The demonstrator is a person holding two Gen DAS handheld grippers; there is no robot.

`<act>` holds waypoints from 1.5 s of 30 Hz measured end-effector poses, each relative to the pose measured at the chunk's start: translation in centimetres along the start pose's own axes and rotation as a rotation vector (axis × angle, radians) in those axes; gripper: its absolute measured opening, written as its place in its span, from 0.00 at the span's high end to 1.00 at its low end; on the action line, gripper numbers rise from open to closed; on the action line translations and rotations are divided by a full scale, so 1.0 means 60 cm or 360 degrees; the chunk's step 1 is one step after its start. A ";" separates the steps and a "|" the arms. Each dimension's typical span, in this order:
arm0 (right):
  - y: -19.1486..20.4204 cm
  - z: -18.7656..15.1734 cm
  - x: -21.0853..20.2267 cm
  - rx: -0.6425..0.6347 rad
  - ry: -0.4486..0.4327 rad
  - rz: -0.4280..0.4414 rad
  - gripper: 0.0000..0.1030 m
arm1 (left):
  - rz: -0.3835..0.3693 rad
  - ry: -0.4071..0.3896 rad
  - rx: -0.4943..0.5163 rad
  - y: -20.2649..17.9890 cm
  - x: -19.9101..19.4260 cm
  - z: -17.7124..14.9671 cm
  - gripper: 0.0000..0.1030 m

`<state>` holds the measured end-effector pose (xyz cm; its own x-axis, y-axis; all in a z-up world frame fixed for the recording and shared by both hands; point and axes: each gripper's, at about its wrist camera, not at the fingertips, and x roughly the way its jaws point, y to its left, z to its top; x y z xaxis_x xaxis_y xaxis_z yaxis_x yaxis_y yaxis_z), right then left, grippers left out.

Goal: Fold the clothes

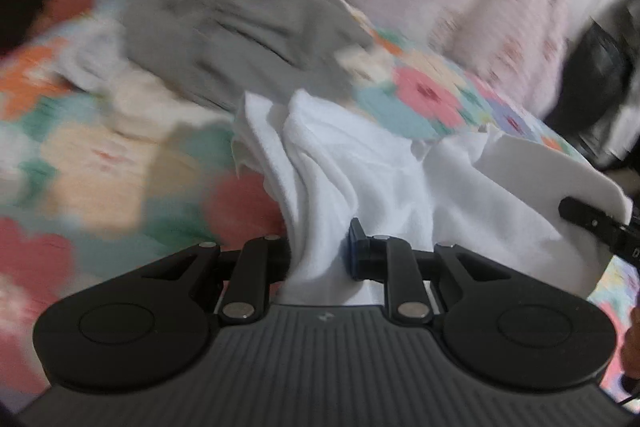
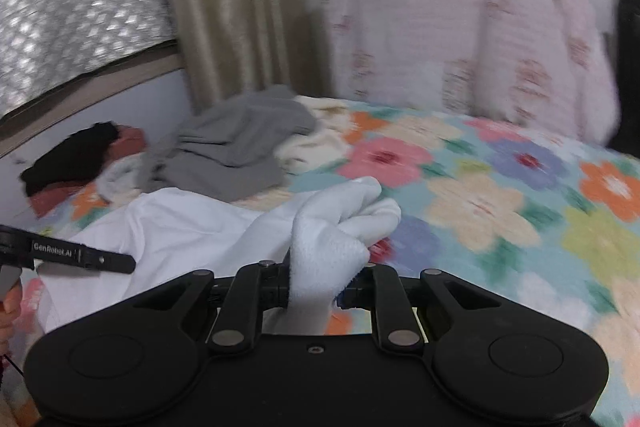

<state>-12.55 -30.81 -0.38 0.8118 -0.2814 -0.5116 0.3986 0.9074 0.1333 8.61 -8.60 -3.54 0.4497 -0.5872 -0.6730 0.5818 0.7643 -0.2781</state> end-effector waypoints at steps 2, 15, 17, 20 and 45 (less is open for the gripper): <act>0.037 0.023 0.021 -0.0073 -0.0016 0.0101 0.81 | 0.0135 -0.0097 0.0015 0.026 -0.035 0.000 0.82; 0.412 0.137 0.193 -0.0569 -0.0207 0.0899 0.81 | 0.1124 -0.0481 -0.0252 0.255 -0.260 -0.012 0.82; 0.467 0.131 0.228 -0.0563 -0.0206 0.0977 0.81 | 0.1234 -0.0452 -0.0276 0.290 -0.265 -0.024 0.82; 0.535 0.109 0.286 -0.0514 -0.0141 0.1057 0.81 | 0.1338 -0.0387 -0.0387 0.357 -0.251 -0.053 0.82; 0.580 -0.042 0.384 -0.0412 0.0414 0.0600 0.39 | 0.1486 -0.0131 -0.0979 0.491 -0.274 -0.150 0.74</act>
<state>18.93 -4.90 -9.67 0.7326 0.1364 -0.6668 -0.0459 0.9874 0.1516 12.26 25.95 -6.86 0.5916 0.2865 -0.7536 -0.4305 0.9026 0.0052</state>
